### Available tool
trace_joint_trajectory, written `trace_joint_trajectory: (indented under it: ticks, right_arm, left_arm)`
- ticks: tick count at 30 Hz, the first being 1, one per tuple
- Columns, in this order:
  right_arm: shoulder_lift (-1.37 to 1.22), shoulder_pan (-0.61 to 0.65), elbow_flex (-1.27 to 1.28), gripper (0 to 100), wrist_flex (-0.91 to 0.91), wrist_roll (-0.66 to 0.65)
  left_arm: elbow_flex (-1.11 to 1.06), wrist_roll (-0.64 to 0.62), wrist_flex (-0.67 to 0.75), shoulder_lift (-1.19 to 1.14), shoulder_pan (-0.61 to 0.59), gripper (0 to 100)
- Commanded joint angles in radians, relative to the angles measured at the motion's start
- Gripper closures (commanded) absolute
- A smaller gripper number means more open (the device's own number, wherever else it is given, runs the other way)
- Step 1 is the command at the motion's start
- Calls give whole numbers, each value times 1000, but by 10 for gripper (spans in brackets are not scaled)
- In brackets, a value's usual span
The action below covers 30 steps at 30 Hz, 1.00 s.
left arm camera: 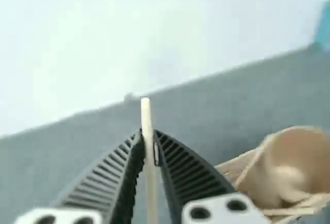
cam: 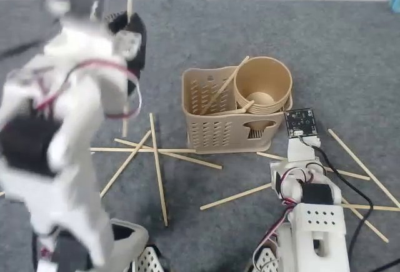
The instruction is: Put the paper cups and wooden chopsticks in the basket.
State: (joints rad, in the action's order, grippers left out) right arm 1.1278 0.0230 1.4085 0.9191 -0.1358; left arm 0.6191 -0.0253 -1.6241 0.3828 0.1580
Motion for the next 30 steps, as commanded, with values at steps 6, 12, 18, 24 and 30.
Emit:
trace_joint_trajectory:
  ticks: [6,12,18,24,30]
  right_arm:
    - [18,-4,-5,991,13,-12]
    - [18,-4,-5,991,13,-12]
    - [18,-4,6,990,5,-12]
    - [18,1,9,990,4,-12]
    - [18,-2,9,990,4,-12]
  left_arm:
    - [-386,-112,365,341,140,988]
    - [-862,-112,862,525,140,988]
    - [-1225,-110,1243,683,169,988]
    - [-1303,-107,1260,712,210,988]
    - [-1288,-106,1255,706,212,988]
